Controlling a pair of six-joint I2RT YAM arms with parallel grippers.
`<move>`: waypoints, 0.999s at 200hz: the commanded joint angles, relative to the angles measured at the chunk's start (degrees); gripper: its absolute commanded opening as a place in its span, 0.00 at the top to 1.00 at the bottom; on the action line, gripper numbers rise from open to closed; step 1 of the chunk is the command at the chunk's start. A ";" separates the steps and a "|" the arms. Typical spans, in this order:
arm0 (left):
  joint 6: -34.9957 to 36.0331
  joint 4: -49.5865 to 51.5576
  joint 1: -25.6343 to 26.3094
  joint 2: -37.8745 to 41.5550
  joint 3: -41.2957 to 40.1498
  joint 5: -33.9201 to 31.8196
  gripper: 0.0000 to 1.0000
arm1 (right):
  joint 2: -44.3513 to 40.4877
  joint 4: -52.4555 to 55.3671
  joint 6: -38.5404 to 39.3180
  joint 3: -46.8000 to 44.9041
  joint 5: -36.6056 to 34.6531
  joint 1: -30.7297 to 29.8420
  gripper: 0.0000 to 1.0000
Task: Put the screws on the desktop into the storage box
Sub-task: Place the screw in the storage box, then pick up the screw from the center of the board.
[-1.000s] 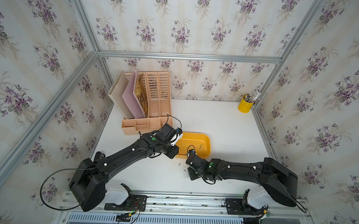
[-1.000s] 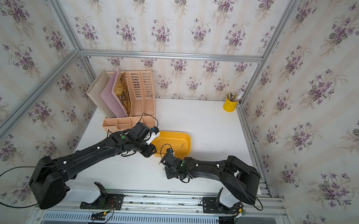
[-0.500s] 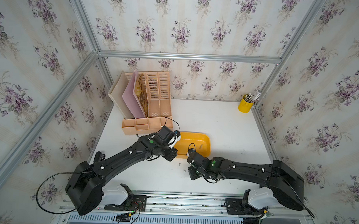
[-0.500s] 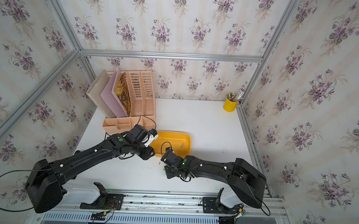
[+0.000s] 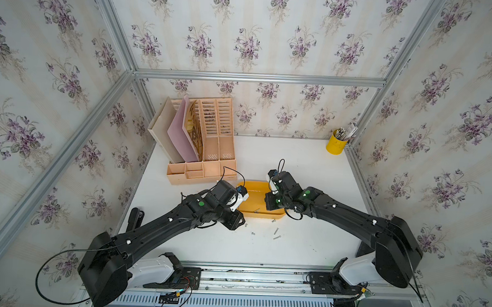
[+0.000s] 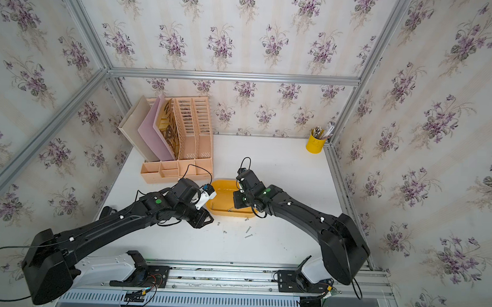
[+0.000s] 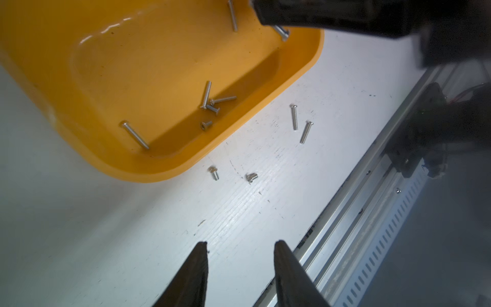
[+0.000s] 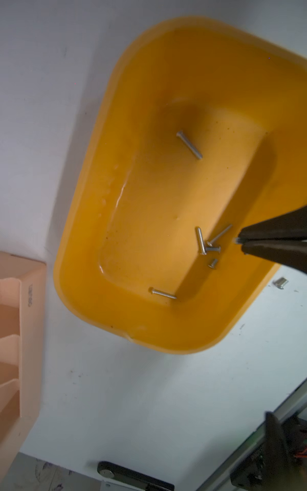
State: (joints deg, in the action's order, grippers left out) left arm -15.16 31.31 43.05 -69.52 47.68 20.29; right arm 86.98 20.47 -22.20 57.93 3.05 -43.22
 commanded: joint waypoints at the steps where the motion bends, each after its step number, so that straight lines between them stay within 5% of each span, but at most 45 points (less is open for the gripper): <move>1: -3.10 -4.59 3.16 -1.03 0.13 0.65 0.55 | 3.64 -1.54 4.24 1.78 2.86 1.76 1.00; 54: -6.47 -8.69 14.93 -7.98 3.45 -6.90 0.54 | 7.98 -3.22 6.42 1.95 2.87 4.28 0.85; 109: -0.88 -8.09 22.42 -20.75 10.94 -10.59 0.53 | 5.81 -6.20 6.23 -0.53 4.53 5.66 0.73; 200: 10.31 -4.80 24.23 -31.78 18.91 -10.29 0.53 | -17.67 -7.78 4.68 -7.09 9.30 19.10 0.69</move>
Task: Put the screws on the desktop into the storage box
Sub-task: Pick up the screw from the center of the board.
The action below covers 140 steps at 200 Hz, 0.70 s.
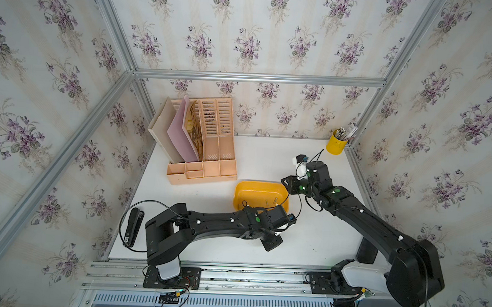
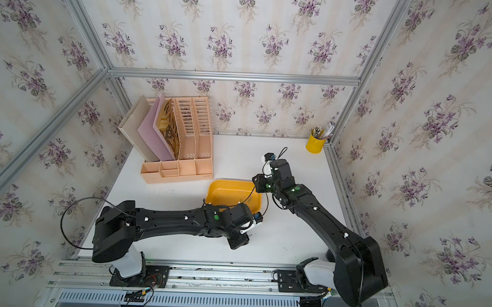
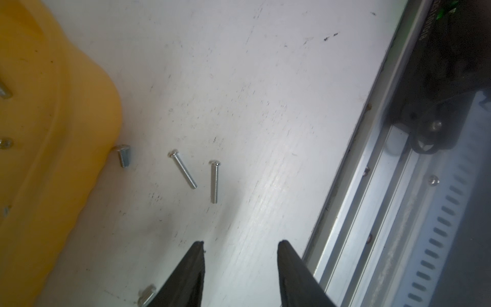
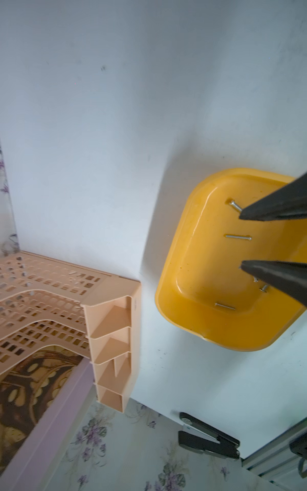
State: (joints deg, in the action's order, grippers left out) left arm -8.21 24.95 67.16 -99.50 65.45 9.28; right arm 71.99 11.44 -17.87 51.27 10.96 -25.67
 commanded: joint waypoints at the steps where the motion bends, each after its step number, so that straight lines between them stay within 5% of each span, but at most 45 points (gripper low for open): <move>1: 3.41 1.62 0.14 -1.90 1.20 0.74 0.54 | -2.79 1.36 0.41 -0.45 1.32 1.61 0.69; 140: 2.78 1.38 0.34 -11.42 5.15 -3.55 0.62 | -6.77 0.87 -0.43 -4.46 -0.74 2.20 0.70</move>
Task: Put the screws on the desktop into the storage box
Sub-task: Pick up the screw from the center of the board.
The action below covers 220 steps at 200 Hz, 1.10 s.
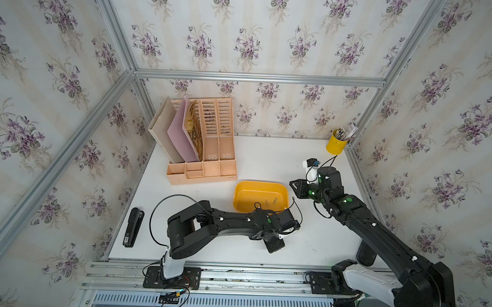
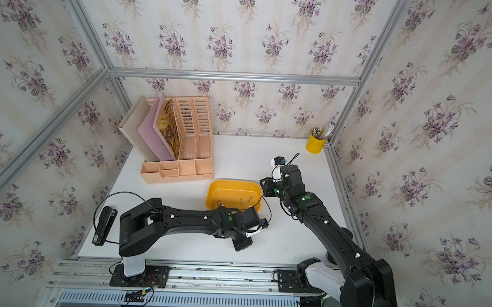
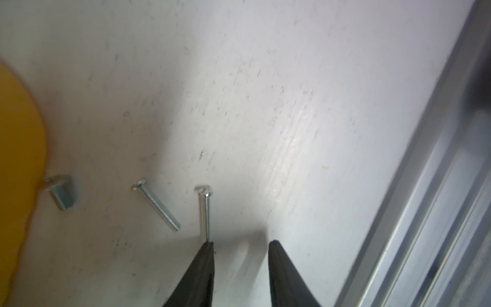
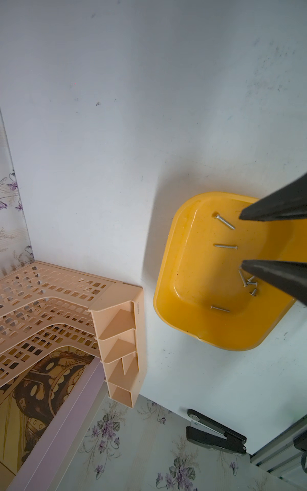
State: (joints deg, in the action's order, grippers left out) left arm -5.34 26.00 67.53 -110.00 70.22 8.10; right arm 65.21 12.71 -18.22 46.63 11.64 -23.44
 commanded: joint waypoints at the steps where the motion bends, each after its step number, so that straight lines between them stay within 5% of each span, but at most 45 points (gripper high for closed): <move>1: -0.14 0.35 -0.03 -0.92 0.46 -2.47 0.62 | -0.04 -0.36 -0.07 0.15 -1.43 0.02 0.70; 220: 4.07 1.91 -0.93 -3.19 4.83 -2.50 0.60 | -3.06 0.73 1.47 -2.07 -3.58 0.07 0.71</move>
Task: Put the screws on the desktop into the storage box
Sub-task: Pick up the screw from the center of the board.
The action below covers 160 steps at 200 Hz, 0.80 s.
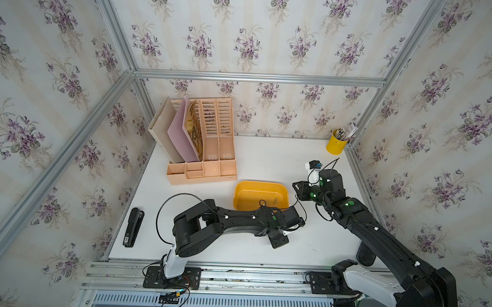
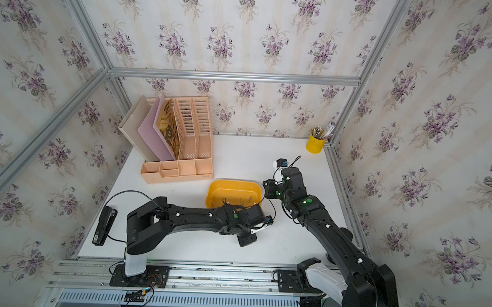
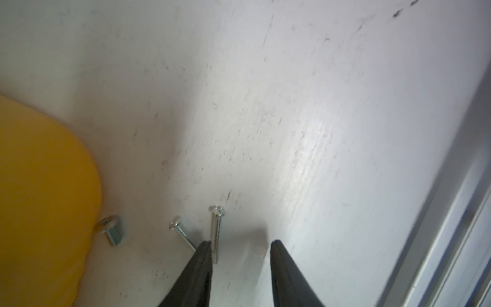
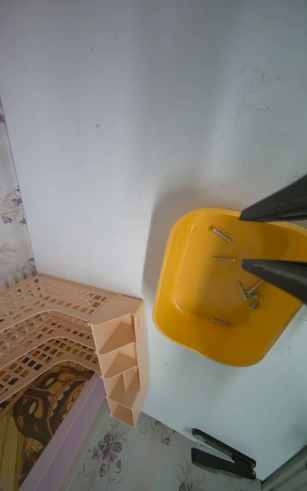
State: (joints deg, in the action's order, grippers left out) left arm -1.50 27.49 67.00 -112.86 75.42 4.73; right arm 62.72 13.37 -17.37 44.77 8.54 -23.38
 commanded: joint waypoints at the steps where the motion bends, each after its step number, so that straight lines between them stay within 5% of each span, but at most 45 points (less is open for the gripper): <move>1: 0.24 0.40 -0.39 -0.29 -0.41 0.88 0.60 | -0.57 0.12 0.64 -0.21 -0.46 0.00 0.71; 92: 0.53 1.16 -0.66 -1.53 -0.35 2.72 0.63 | -1.80 1.59 1.45 -0.39 -1.12 0.01 0.71; 160: 0.35 3.53 -1.10 -3.34 0.42 3.45 0.76 | -2.86 3.39 1.81 0.67 -3.38 0.24 0.70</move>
State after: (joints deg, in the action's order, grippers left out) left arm -1.48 27.20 65.91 -115.22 76.71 6.52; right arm 60.34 15.75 -16.27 44.86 6.87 -23.31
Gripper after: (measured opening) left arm 0.260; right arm 0.296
